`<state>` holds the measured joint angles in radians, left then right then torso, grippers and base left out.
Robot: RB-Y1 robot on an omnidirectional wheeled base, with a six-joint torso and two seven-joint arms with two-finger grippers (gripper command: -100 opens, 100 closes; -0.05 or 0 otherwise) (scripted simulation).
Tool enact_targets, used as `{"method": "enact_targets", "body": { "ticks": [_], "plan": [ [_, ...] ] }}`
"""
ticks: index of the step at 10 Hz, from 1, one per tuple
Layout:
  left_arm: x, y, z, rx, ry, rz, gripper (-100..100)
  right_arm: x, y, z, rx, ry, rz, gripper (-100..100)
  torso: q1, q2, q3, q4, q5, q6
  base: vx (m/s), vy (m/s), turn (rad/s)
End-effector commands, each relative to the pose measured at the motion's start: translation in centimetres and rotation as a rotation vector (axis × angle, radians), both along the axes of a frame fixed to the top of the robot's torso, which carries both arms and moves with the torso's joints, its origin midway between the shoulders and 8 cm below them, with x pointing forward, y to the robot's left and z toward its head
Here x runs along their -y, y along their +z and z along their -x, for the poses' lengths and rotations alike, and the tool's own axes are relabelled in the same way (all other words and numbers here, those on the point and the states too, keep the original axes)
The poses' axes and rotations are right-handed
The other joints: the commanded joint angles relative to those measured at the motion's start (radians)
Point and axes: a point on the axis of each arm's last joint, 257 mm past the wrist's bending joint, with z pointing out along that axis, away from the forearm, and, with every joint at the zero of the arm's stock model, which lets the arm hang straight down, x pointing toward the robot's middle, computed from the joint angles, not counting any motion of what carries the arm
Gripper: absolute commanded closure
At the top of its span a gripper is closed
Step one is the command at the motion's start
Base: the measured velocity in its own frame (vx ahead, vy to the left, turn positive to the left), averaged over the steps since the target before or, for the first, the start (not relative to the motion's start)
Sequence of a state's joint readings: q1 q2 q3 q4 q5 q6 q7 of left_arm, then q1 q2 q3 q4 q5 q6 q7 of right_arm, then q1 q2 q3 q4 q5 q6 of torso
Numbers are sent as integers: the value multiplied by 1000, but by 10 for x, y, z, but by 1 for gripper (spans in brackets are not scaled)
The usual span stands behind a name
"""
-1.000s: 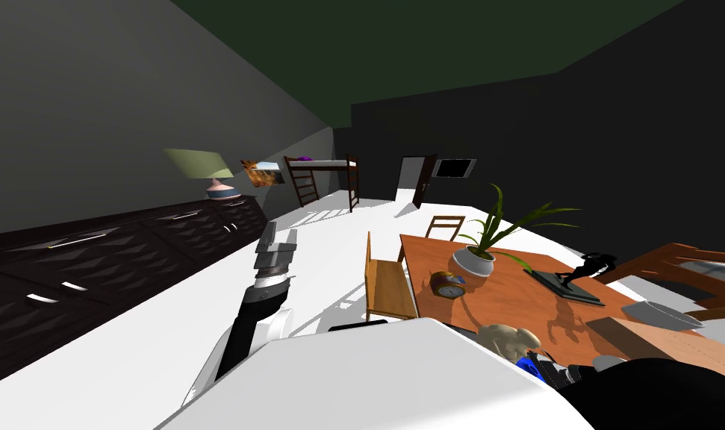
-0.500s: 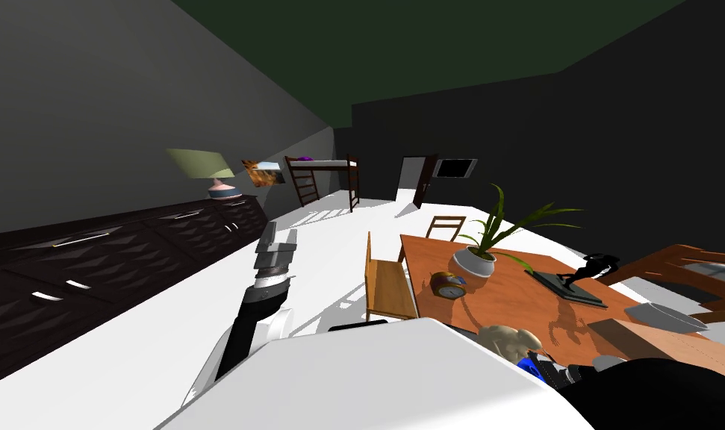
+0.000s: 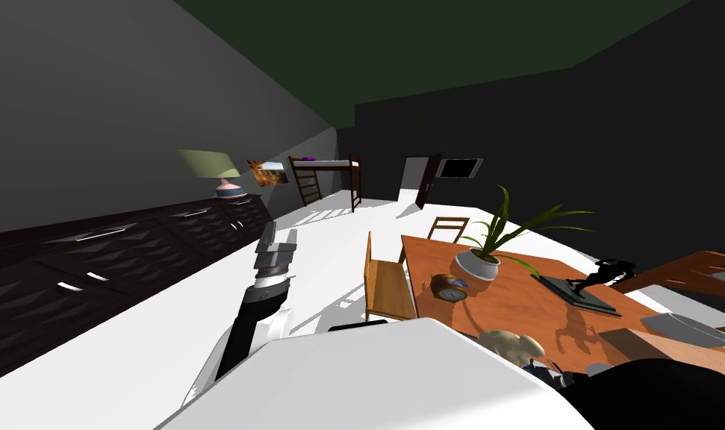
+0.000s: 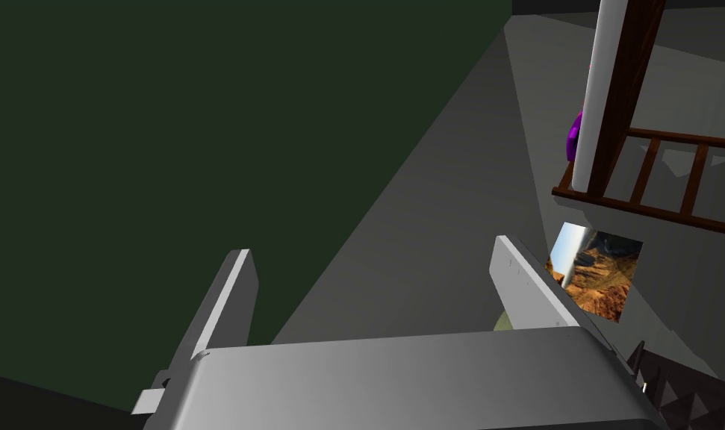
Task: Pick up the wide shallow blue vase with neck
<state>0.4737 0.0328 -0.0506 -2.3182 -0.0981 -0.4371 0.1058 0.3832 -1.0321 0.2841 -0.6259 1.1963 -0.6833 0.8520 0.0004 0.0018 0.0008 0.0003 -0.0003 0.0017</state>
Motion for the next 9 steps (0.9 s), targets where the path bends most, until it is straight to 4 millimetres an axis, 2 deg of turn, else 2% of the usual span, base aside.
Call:
{"method": "enact_targets", "body": {
  "ticks": [1,4,5,6,7,8,9],
  "plan": [
    [0,0,0,0,0,0,0,0,0,0,0,0,0,100,0,0,0,0,0,0,0,-4,17],
    [0,0,0,0,0,0,0,1,1,0,0,1,1,100,-1,2,1,1,-2,2,0,0,0],
    [0,0,0,0,0,0,0,1,1,0,0,1,1,0,-1,2,1,1,-2,2,0,0,0],
    [0,0,0,0,0,0,0,7,12,-4,0,10,-1,100,-1,2,2,1,-2,2,12,29,-114],
    [0,0,0,0,0,0,0,12,20,-8,1,15,-1,100,1,3,2,1,-1,3,7,62,-121],
    [0,0,0,0,0,0,0,12,17,-6,1,13,2,100,3,3,2,1,-1,3,-1,30,-29],
    [0,0,0,0,0,0,0,12,17,-5,-1,13,1,0,2,3,2,1,-1,2,-1,6,2]
  ]
}}
